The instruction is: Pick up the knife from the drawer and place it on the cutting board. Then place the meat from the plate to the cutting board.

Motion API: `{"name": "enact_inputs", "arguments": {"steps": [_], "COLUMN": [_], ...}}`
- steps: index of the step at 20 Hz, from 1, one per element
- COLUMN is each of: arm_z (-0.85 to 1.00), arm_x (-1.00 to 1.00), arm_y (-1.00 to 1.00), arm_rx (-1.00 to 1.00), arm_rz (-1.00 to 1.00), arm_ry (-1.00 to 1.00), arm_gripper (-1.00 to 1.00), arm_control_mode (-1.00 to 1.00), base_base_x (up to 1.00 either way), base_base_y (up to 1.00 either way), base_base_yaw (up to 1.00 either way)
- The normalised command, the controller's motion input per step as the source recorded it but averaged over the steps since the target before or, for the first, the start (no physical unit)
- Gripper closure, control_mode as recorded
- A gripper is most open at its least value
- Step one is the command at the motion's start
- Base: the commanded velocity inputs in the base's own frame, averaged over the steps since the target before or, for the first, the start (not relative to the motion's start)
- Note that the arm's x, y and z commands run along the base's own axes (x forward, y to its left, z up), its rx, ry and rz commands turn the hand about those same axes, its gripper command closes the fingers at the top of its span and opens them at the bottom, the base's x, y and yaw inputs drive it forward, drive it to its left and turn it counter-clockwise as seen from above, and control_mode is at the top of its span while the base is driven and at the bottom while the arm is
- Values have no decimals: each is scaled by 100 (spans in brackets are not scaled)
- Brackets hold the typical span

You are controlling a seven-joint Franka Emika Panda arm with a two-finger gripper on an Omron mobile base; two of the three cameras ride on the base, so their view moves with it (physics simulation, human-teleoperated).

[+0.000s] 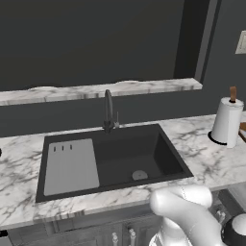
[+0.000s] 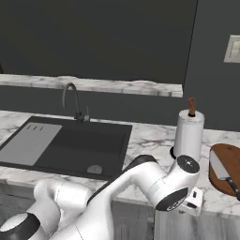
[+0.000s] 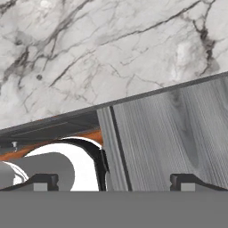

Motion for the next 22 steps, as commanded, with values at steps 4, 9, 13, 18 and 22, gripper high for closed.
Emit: {"name": "enact_inputs", "arguments": {"steps": [4,9,13,18,22], "arm_z": [-9,-2,0,0,0], "arm_x": [-4,0,3,8,8], "arm_y": [80,88,56,51,50], "arm_rx": [-12,-14,-6,-5,-5], "arm_rz": [0,0,0,0,0], "arm_ry": [0,1,3,4,4], "arm_gripper": [-100,-100,-100,-100,-100], "arm_control_mode": [-100,-100,-100,-100,-100], "base_base_x": [0,0,0,0,0], "base_base_y": [0,0,0,0,0], "base_base_yaw": [0,0,0,0,0]}}
